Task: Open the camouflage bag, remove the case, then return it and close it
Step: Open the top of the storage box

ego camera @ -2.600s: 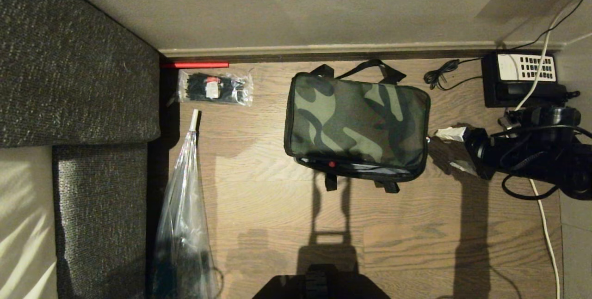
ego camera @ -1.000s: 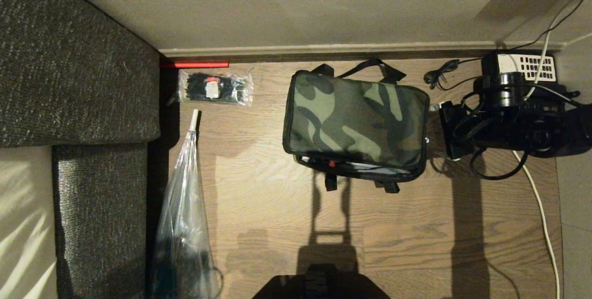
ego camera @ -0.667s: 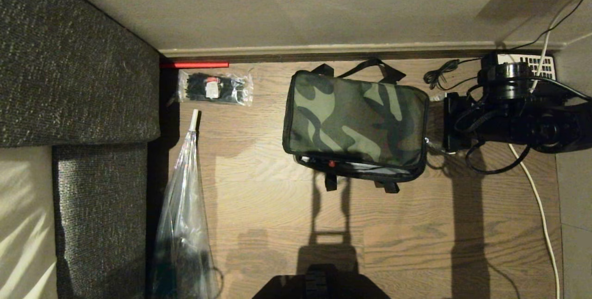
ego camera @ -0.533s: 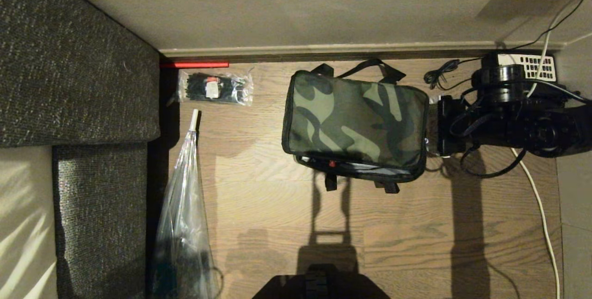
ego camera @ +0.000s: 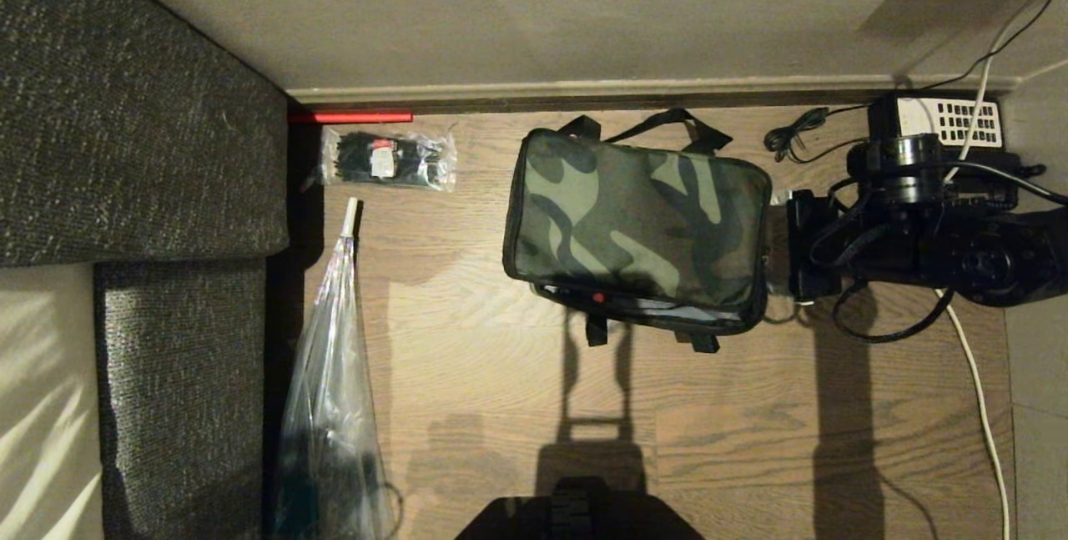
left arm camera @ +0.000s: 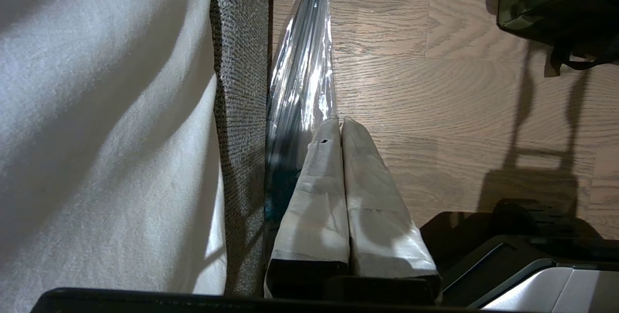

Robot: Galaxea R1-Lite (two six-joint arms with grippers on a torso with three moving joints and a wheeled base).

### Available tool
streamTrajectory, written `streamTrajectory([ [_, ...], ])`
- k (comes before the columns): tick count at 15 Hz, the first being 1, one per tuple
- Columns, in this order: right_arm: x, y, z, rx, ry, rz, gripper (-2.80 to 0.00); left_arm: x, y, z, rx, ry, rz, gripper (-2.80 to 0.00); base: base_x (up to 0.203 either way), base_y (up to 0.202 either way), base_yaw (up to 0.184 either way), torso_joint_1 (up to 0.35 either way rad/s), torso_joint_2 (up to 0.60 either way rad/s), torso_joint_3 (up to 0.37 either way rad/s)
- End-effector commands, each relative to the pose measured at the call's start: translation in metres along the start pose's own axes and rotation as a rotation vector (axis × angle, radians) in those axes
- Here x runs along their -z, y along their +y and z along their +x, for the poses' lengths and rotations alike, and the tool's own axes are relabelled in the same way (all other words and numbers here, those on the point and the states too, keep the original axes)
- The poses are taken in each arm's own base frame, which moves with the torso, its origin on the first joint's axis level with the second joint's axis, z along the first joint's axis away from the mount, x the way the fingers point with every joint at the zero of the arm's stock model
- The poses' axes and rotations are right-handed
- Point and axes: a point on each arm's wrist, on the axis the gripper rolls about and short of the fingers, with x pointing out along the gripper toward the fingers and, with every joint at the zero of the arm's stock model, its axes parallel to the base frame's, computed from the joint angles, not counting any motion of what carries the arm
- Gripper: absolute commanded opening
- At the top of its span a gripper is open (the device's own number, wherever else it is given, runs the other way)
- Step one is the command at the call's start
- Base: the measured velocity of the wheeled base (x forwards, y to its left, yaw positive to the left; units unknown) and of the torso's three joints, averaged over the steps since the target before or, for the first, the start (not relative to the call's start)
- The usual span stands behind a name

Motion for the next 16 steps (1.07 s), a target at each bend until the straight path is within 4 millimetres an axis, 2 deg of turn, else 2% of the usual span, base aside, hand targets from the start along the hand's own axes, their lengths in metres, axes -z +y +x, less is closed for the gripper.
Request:
streamTrajectory([
  [1,0.0,-0.007,0.007,0.023,-0.01,0.005,0.0,0.0,0.0,0.0,-0.001,0.0,-0.001,-2.8,0.0,0.0,0.0,0.0,0.0,0.0],
  [8,0.0,-0.004,0.015,0.019,-0.01,-0.001,0.0,0.0,0.0,0.0,0.0,-0.001,-0.001,-2.8,0.0,0.0,0.0,0.0,0.0,0.0],
  [9,0.0,-0.005,0.017,0.02,-0.016,-0.001,-2.8,0.0,0.0,0.0,-0.001,0.0,-0.001,-2.8,0.0,0.0,0.0,0.0,0.0,0.0],
  [12,0.0,0.001,0.017,-0.033,-0.005,0.005,-2.8,0.0,0.0,0.0,-0.001,0.0,-0.001,-2.8,0.0,0.0,0.0,0.0,0.0,0.0],
  [16,0.0,-0.001,0.02,-0.03,-0.002,-0.004,-2.8,0.0,0.0,0.0,-0.001,0.0,-0.001,-2.8,0.0,0.0,0.0,0.0,0.0,0.0],
])
